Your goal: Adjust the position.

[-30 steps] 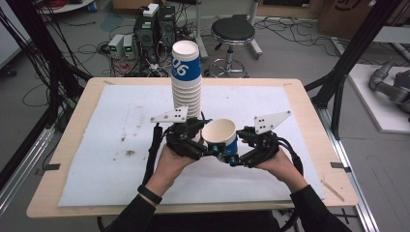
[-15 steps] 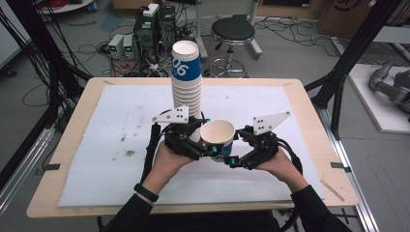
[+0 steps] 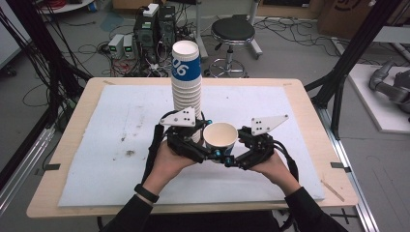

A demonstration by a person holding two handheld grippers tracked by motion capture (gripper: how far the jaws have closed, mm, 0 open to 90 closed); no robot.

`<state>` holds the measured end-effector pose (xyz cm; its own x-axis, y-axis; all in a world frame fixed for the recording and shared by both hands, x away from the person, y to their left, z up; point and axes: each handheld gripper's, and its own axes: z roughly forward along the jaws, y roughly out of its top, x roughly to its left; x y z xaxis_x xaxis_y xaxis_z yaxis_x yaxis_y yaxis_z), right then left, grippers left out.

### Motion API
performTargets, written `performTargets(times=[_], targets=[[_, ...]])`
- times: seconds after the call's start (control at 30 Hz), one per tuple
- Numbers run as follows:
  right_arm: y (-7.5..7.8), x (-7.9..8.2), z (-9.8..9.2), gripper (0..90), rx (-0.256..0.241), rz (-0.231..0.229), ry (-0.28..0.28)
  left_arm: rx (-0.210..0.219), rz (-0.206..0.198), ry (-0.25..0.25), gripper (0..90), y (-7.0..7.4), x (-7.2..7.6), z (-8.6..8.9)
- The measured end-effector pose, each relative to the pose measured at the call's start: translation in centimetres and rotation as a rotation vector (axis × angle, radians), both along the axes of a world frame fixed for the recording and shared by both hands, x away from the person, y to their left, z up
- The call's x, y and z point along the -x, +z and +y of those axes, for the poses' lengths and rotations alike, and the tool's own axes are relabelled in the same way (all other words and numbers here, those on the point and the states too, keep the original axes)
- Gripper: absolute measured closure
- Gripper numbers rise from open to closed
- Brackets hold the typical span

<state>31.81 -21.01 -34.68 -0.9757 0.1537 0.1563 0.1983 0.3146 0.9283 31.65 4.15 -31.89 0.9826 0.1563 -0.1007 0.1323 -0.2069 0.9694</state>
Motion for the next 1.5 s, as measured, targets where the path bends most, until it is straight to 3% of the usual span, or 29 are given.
performTargets(times=[0.13, 0.43, 0.9, 1.5], targets=[[-0.1, -0.1, -0.2, 23.6, -0.026, 0.017, 0.002, 0.008, 0.005, -0.001, 21.5, 0.0, 0.0, -0.1], [-0.1, -0.1, -0.2, 24.9, -0.036, 0.018, 0.004, 0.024, 0.013, -0.001, 21.2, -0.1, 0.0, -0.1], [0.0, -0.2, -0.5, 24.8, -0.039, 0.013, 0.004, 0.048, 0.016, 0.005, 9.1, -0.1, -0.1, 0.1], [0.9, -0.4, -1.8, 24.7, -0.06, -0.005, -0.026, 0.065, -0.003, 0.026, 7.4, 0.0, 0.1, 1.7]])
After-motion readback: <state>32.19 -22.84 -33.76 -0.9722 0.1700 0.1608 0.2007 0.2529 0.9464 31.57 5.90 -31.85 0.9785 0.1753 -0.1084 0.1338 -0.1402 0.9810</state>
